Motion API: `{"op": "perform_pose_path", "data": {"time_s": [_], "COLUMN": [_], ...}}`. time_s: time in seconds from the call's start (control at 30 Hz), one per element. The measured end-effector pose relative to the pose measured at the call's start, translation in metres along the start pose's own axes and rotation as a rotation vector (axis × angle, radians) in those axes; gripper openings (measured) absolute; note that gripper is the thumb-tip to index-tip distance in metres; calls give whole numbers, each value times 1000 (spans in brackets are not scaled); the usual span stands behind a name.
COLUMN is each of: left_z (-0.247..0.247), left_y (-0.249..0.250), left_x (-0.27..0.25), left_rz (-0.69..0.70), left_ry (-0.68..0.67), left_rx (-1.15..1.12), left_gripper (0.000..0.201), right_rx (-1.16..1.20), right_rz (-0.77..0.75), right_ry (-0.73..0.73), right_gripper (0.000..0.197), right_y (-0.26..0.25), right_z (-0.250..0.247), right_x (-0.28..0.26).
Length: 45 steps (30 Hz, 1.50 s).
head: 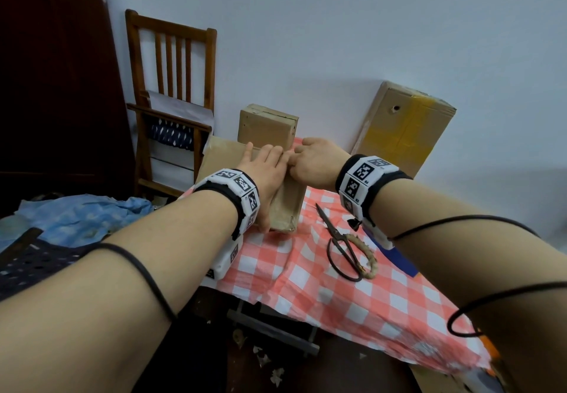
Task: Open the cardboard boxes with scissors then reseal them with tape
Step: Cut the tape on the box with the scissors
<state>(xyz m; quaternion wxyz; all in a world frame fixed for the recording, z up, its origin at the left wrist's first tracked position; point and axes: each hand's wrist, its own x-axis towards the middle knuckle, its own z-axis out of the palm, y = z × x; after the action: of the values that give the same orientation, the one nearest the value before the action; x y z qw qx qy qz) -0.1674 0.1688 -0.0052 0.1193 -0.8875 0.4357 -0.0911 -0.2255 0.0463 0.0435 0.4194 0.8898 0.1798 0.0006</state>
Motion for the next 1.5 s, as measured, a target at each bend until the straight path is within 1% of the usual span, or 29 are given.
{"op": "perform_pose_path", "data": {"time_s": [0.13, 0.23, 0.37, 0.43, 0.5, 0.6, 0.67, 0.87, 1.03, 1.1, 1.23, 1.37, 1.43, 1.5], "left_z": [-2, -3, -1, -1, -2, -2, -2, -3, -3, -2, -1, -1, -1, 0], "left_y": [0, 1, 1, 0, 0, 0, 1, 1, 0, 1, 1, 1, 1, 0], "left_x": [-1, -1, -1, 0, 0, 0, -1, -3, -1, -2, -1, -2, -2, -1], "left_rz": [6, 4, 1, 2, -5, -10, -9, -7, -12, -12, -14, -14, -14, -11], "left_ry": [-7, -16, -8, -15, -30, -42, -41, -39, -49, -44, -40, -25, -22, -21], "left_rx": [17, 38, 22, 12, -2, -13, -10, -12, -12, -9, -17, -13, -9, -11], "left_gripper": [148, 146, 150, 153, 156, 158, 158, 157, 157, 156, 155, 154, 154, 155], "right_rx": [48, 82, 195, 287, 379, 413, 438, 582, 937, 1049, 1111, 1074, 1075, 1148], "right_rz": [15, 25, 70, 120, 187, 216, 243, 367, 517, 582, 664, 726, 760, 851], "right_ry": [-16, -3, 3, -2, -41, -120, -138, -71, 13, 61, 99, 138, 192, 282], "right_gripper": [28, 28, 29, 28, 27, 29, 30, 26, 19, 20, 23, 20, 20, 16], "right_y": [2, 1, 0, 2, 3, 4, 5, 2, -2, -5, -11, -21, -27, -27], "right_z": [-4, -4, 3, 5, 6, 9, 10, 15, 25, 26, 26, 26, 27, 28], "right_x": [2, 5, 0, -2, -1, 5, 7, 9, 3, 2, 2, -1, -1, -3]}}
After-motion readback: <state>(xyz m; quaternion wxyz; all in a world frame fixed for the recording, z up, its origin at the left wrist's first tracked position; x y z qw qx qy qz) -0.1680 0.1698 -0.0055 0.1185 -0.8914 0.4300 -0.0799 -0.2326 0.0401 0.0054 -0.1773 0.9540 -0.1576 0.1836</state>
